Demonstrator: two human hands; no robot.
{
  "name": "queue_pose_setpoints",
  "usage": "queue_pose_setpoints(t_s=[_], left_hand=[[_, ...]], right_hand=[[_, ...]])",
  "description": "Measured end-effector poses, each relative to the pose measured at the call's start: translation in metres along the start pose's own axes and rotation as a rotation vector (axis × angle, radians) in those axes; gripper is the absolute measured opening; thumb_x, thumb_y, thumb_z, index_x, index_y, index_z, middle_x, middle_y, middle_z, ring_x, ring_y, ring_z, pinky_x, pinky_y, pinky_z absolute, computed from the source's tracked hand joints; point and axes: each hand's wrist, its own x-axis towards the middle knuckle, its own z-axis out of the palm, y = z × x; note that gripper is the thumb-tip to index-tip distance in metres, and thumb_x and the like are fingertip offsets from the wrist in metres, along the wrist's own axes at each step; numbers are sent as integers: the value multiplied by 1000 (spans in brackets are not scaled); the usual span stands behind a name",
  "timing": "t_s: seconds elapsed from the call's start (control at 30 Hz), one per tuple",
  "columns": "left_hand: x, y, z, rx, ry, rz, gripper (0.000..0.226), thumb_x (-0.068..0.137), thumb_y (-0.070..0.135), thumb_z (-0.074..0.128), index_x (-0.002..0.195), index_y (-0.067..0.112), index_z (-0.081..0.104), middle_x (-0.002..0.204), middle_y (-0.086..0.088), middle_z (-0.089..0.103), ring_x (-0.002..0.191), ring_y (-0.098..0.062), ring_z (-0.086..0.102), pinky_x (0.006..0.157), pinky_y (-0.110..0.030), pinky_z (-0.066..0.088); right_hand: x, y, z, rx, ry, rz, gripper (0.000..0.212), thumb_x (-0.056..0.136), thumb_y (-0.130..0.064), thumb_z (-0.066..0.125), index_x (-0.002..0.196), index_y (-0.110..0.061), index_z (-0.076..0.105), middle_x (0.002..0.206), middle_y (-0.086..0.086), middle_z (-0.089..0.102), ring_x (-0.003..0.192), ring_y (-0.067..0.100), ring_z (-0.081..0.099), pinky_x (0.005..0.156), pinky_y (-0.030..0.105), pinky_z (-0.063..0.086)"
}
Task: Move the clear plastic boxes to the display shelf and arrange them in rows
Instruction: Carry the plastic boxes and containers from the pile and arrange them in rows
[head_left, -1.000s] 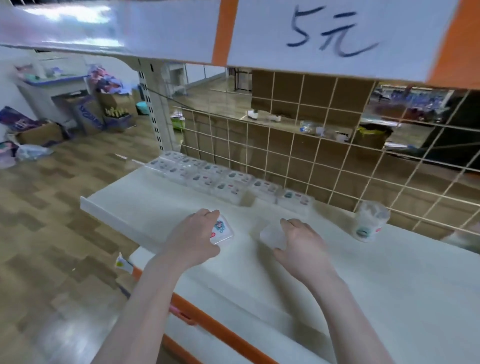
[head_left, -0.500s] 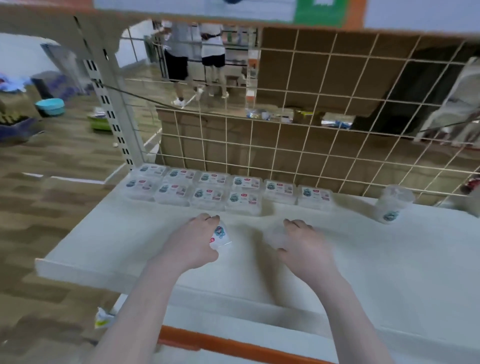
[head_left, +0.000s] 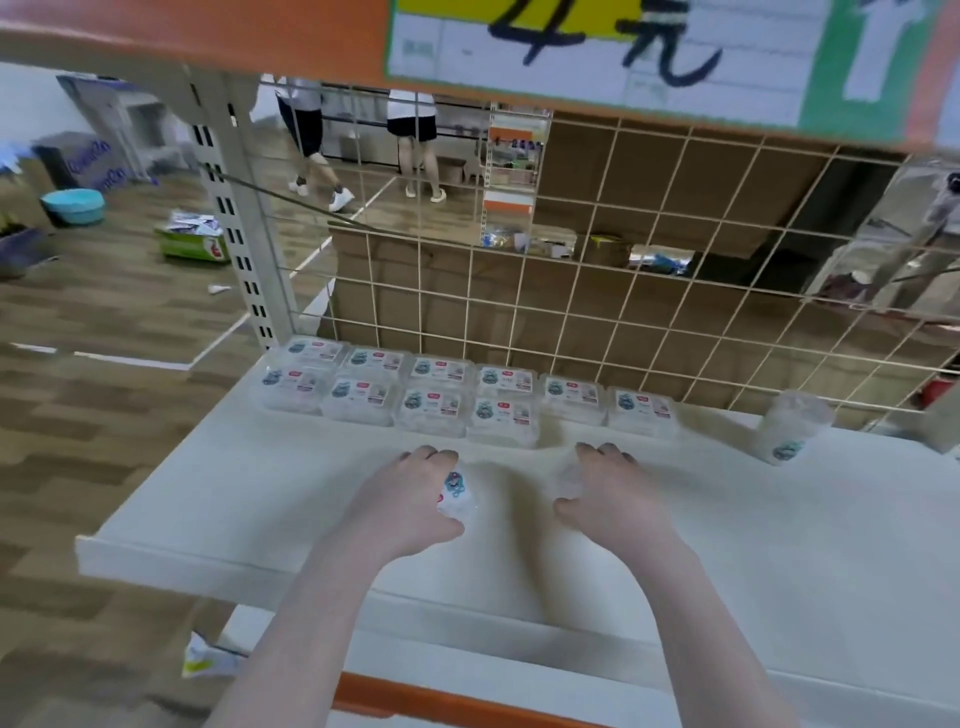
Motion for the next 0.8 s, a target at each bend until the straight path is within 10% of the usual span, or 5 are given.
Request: queue_pose_setpoints(t_s=[0.67,0.8], left_hand=[[2,9,0,-23,36,-55,62,79,33,63,136,22,41,127,3,49,115,-19,48,91,-28,43],[4,11,0,-38,47,-74,65,79,33,64,138,22,40,129,2,49,115,-19,49,90,-26,42]], right_hand=[[7,47,-2,978,211,-21,67,72,-9,75,127,-30,43,107,-15,53,106,9,52,68,6,38],[-4,69,6,981,223,-30,74,72,-9,75,133,-33,41,113,-11,52,108,9,49,78,18,38]])
